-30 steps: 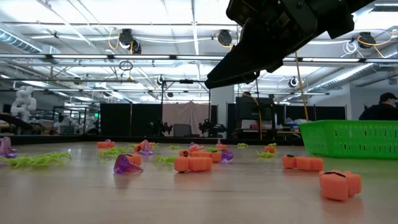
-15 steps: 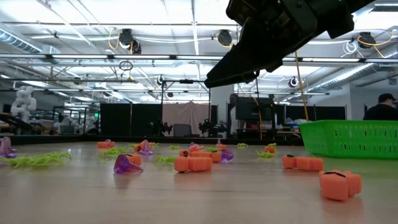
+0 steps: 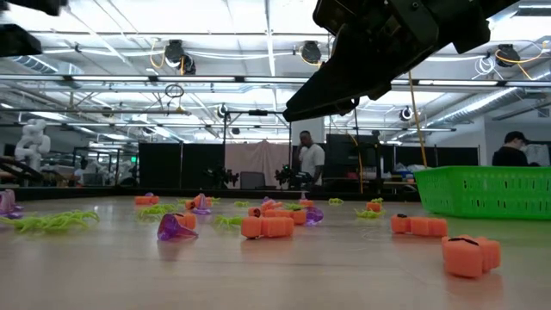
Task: Sort Halloween decoration
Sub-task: Put the purple witch hat toy into the black bin
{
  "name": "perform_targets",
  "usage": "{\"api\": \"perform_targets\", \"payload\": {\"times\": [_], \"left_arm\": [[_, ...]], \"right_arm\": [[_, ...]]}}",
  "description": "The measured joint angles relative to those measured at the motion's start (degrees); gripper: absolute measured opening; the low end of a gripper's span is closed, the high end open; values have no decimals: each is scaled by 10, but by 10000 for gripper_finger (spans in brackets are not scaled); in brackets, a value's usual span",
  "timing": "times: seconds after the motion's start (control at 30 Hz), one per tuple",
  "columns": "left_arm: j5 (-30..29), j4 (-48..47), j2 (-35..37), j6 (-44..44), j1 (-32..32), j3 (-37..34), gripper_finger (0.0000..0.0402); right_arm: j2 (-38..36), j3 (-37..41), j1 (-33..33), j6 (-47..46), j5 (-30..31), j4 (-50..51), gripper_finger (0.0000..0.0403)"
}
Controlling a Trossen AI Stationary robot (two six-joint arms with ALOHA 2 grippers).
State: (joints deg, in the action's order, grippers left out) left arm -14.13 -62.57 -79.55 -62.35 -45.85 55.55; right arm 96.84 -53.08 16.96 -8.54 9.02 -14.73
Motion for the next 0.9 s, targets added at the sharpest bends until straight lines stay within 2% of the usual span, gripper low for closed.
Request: {"api": "perform_targets", "payload": {"times": [0.33,0.9], "left_arm": [[-60,-21,0,-64,35,0,106],[-79,-25,-2,-219,36,-66,106]], "right_arm": [[0,0,0,0,0,0,137],[0,0,0,2,2,-2,137]]}}
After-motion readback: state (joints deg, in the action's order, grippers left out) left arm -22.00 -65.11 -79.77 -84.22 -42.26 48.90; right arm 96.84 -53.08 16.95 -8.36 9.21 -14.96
